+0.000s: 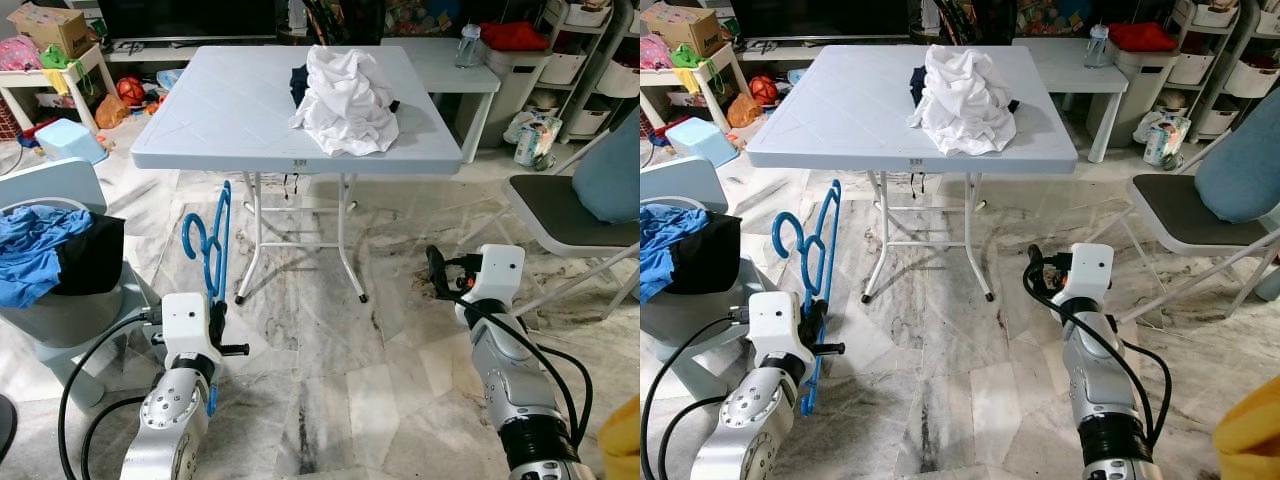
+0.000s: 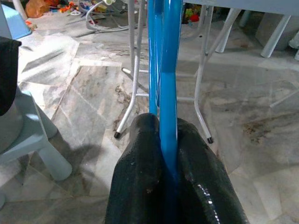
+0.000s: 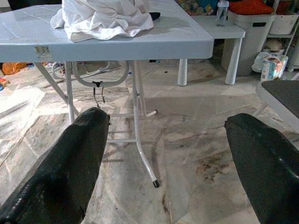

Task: Hang hanger

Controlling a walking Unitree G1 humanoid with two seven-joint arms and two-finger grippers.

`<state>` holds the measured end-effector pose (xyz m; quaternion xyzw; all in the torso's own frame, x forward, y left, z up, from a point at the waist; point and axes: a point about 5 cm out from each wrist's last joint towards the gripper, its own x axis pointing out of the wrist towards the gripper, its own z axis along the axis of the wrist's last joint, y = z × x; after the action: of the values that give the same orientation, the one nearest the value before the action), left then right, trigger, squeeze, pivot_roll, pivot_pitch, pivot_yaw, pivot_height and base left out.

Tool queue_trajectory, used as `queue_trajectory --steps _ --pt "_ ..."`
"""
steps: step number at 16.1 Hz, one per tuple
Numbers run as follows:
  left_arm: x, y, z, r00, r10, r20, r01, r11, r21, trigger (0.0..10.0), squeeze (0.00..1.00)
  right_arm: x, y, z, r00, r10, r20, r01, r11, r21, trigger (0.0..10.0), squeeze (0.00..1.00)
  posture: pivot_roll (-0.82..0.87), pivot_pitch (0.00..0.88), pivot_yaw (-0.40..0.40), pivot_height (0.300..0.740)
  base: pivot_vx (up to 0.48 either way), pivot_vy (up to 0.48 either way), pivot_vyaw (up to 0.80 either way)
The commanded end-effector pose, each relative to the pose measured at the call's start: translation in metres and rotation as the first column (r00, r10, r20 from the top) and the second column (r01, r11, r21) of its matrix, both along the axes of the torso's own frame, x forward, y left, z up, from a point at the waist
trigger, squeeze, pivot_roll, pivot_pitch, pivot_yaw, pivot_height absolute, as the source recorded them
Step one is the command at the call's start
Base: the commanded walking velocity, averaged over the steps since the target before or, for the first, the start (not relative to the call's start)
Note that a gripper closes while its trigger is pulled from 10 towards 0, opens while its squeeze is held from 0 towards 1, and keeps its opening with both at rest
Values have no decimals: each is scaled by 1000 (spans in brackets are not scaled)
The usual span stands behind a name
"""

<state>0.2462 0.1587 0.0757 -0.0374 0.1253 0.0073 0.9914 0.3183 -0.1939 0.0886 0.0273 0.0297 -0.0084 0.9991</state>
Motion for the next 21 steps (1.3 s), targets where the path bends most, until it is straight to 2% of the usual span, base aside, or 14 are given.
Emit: queue_trajectory --steps 1,4,6,8,17,21 --pt "3 1 6 1000 8 20 -8 1000 2 10000 0 3 -3 5 1000 -12 8 12 1000 -7 10000 0 -35 0 -20 740 0 0 0" --pt "6 -2 4 998 -49 43 49 999 16 10000 0 3 0 1 1000 -1 -8 1 1000 -8 10000 0 -33 0 -22 740 0 0 0" --pt "11 -2 9 989 -95 115 89 995 54 10000 0 4 1 -3 999 11 -31 -11 1000 -5 10000 0 -31 0 -23 740 0 0 0" --pt "11 -3 8 988 -98 117 92 994 50 10000 0 3 2 -9 998 28 -60 -29 999 -15 10000 0 -30 0 -23 740 0 0 0" --pt "12 1 7 986 -91 139 81 994 80 10000 0 4 1 -12 997 30 -70 -32 999 -16 10000 0 -29 0 -21 740 0 0 0" --pt "11 4 6 987 -79 138 66 993 97 10000 0 1 -6 -12 997 23 -69 -24 999 -23 10000 0 -30 0 -18 740 0 0 0"
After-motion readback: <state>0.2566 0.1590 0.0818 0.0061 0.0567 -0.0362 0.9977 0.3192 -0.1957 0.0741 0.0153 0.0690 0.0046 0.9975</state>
